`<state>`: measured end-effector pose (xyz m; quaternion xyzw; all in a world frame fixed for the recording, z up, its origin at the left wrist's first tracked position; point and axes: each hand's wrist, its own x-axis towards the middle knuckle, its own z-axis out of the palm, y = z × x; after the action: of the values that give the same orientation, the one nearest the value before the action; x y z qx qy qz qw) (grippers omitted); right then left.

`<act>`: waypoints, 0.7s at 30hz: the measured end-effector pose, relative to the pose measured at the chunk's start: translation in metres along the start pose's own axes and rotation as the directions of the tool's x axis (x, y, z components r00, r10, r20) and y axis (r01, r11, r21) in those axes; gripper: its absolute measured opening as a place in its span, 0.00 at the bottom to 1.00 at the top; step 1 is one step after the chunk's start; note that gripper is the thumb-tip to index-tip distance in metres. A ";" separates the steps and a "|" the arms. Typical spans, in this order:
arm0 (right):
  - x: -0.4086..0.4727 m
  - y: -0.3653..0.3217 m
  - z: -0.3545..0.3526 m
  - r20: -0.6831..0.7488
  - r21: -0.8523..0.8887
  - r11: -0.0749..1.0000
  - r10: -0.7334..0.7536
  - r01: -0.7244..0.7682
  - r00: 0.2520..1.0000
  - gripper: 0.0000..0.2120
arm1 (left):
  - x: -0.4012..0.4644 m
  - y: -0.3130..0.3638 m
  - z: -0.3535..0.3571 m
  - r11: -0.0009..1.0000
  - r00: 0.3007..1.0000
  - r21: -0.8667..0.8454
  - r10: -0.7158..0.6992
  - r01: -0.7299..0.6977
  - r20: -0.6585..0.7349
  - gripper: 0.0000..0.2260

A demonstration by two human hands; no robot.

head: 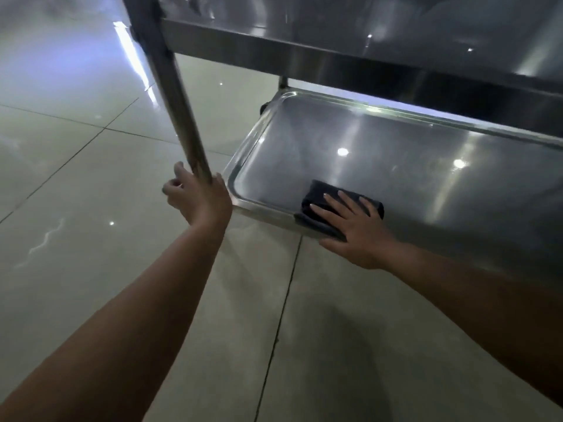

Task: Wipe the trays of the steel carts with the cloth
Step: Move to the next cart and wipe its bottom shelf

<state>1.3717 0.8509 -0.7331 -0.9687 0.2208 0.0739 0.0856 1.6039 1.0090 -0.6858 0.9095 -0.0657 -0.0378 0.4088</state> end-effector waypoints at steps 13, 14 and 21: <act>-0.186 0.153 0.029 -0.200 -0.031 0.889 0.442 -0.456 0.875 0.48 | -0.186 0.023 0.104 0.306 0.232 0.047 0.604 -0.951 0.763 0.43; -0.200 0.160 0.033 -0.212 -0.040 0.861 0.488 -0.507 0.847 0.49 | -0.194 0.027 0.111 0.262 0.200 0.047 0.598 -0.964 0.776 0.43; -0.287 0.199 0.042 -0.202 -0.022 0.619 0.767 -0.785 0.610 0.49 | -0.249 0.045 0.159 0.130 0.077 0.000 0.590 -0.992 0.804 0.44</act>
<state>1.0232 0.8016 -0.7486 -0.7828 0.6209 0.0316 -0.0270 1.3346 0.8995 -0.7536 0.6802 -0.7294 -0.0727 0.0044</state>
